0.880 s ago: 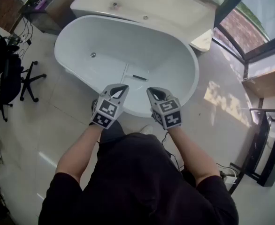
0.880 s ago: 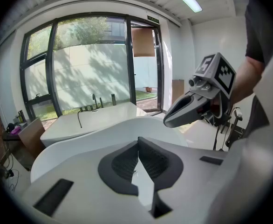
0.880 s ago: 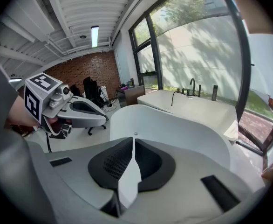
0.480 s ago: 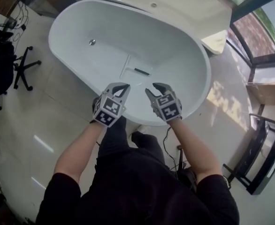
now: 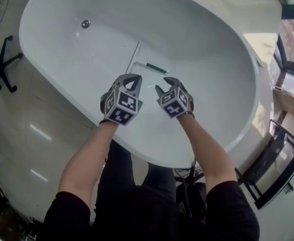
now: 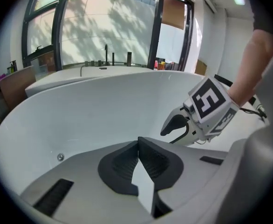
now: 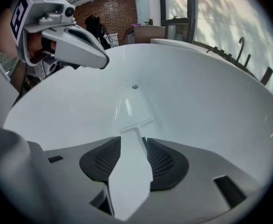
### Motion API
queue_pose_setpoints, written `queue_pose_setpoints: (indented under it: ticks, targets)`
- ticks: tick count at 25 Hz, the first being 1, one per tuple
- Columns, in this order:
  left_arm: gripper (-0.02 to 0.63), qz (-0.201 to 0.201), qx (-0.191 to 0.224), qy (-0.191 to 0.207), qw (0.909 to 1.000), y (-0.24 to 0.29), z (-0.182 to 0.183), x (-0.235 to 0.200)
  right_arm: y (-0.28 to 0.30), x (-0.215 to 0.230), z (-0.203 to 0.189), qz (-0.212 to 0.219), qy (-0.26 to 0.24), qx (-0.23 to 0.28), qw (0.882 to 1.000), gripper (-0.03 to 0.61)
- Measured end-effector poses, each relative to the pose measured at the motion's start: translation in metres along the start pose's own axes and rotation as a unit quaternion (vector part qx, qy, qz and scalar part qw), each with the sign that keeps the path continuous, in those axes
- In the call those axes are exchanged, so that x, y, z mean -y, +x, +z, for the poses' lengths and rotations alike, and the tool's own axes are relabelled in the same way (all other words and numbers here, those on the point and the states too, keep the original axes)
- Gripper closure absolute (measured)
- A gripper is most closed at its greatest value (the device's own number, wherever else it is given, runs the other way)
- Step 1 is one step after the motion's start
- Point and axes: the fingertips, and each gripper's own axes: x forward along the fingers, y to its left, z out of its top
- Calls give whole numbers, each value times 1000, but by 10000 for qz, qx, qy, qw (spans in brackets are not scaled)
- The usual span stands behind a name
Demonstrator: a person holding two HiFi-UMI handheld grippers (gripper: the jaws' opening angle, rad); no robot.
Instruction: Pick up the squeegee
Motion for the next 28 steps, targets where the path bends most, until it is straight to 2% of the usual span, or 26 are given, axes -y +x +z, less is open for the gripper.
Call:
queue_pose_setpoints:
  ticks: [3,7,12,20,28]
  targets:
    - [612,101,-152,-76,9998,56,-25,-24,68,12,-20,34,-107,-323,9994,396]
    - [612,93,-343,74,9993,126,-59,-35,136,27,-43,61,-276,-499,9984,396]
    - [612,16,-222,-45,9997,180,-87,-37,204,45,-70,21,-891,-721,9934,396]
    - [614,-82,-102,-284,9995,217,-139,-31,284,54,-83,123,-1326,-748,9883,396]
    - [614,-119,54,-342,9993,223,-147,-32,314,55,-96,93,-1359,-908,9865,397]
